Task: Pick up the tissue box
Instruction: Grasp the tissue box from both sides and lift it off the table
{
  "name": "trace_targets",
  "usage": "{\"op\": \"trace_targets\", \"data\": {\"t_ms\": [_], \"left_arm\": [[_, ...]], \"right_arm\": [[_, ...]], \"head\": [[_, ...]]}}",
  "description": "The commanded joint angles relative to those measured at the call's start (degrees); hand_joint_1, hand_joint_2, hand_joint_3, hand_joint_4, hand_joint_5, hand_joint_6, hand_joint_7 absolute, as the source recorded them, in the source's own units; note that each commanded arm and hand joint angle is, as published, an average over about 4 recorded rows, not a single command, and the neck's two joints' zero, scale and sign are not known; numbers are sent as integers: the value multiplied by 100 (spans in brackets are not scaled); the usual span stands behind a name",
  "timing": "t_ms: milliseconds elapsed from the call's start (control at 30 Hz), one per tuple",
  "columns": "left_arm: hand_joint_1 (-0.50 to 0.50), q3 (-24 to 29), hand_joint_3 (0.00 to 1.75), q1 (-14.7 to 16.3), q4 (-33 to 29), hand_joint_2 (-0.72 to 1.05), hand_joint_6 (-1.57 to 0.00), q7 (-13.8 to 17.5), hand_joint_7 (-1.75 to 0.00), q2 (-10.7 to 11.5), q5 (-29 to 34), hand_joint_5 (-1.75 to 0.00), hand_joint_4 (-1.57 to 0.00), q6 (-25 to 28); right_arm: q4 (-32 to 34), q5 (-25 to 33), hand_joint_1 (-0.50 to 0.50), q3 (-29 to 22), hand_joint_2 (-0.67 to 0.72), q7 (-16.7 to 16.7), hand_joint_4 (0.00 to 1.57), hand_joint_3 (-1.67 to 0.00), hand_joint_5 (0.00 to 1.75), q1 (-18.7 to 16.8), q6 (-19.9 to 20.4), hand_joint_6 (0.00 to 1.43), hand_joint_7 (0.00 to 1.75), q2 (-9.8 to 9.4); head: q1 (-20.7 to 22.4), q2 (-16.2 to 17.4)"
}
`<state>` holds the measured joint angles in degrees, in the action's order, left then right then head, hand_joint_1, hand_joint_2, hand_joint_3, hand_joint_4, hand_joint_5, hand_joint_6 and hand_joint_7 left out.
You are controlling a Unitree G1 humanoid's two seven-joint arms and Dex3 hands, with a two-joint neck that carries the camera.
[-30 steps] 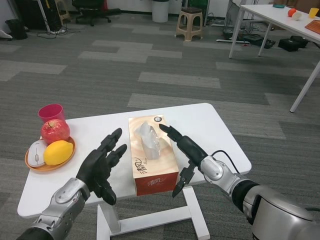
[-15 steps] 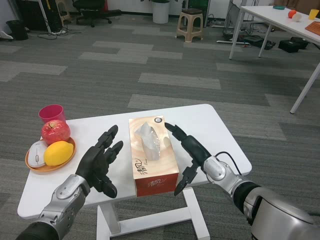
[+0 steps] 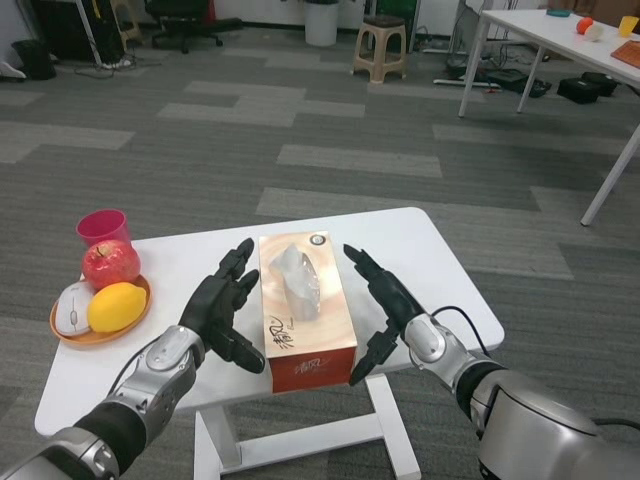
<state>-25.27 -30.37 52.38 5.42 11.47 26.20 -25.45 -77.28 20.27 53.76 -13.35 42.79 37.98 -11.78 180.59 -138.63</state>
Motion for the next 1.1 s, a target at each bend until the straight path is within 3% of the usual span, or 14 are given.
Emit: {"op": "trace_targets", "data": {"t_ms": [33,333,800,1100], "left_arm": [[50,-229,0,-237,215,-55,0,-23,0,-48,-44,-28,0,-30],[50,-580,0,-399,457,-48,0,-23,0,-48,-53,-21,0,-30],[50,-576,0,-395,624,-46,0,-23,0,-40,-365,-21,0,-30],[50,-662,0,-393,635,-48,0,-23,0,-46,-378,-21,0,-39]], "right_arm": [[-156,16,-46,91,11,-172,0,-8,0,155,-32,0,14,75],[-424,21,-46,534,9,-453,0,-8,0,247,-72,0,14,229],[-582,12,-46,1093,-3,-611,0,-8,0,309,-116,0,14,255],[-499,12,-46,1165,-3,-627,0,-8,0,309,-116,0,14,247]], "head": [[5,-3],[4,-7],[-35,40],[-70,51]]}}
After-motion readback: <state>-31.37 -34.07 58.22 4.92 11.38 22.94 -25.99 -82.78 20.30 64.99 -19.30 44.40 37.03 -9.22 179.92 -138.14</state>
